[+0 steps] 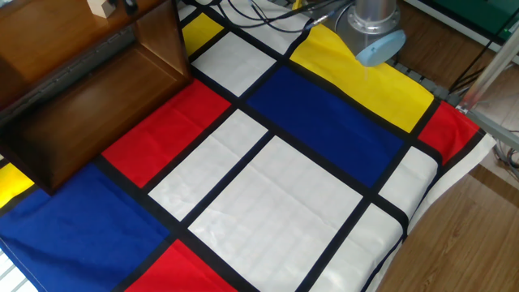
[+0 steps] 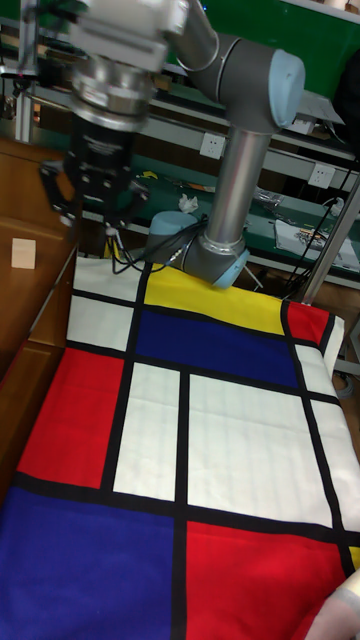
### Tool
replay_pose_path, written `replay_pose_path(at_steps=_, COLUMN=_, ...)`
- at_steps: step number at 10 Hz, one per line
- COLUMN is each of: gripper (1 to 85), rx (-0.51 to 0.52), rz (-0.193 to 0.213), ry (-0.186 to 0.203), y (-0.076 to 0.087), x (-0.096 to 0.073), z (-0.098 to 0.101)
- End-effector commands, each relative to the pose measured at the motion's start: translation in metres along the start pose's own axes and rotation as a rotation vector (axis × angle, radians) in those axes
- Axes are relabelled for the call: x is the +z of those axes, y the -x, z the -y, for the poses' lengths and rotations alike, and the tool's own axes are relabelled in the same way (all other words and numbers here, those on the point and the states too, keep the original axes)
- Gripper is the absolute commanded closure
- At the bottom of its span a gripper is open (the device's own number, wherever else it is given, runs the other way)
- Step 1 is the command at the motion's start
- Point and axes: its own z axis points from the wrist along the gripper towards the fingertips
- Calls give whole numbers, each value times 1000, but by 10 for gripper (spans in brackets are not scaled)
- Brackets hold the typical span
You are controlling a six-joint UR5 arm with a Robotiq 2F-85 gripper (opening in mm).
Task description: Put the object on the shelf
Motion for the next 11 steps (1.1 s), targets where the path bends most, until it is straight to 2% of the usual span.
replay_pose_path(at_steps=1, gripper=540, rx=62, rz=34, ry=-2, y=7, x=16, z=-34)
replay_pose_path(at_steps=2, gripper=570, rx=76, rz=43, ry=-2, y=9, x=20, z=-38)
replay_pose_path(at_steps=3, gripper=660, rx=103, rz=57, ry=4, y=15, x=26, z=-41)
replay_pose_path(at_steps=4, gripper=847, rx=140, rz=71, ry=2, y=22, x=32, z=-40)
replay_pose_path(at_steps=6, gripper=847, rx=146, rz=79, ry=0, y=30, x=50, z=-44)
replay_pose_path(at_steps=9, gripper=847, rx=130, rz=116, ry=-3, y=50, x=86, z=-47)
replay_pose_path(at_steps=10, gripper=847, rx=127, rz=131, ry=-3, y=56, x=93, z=-47)
replay_pose_path(at_steps=11, gripper=847, rx=117, rz=139, ry=-11, y=57, x=93, z=-45)
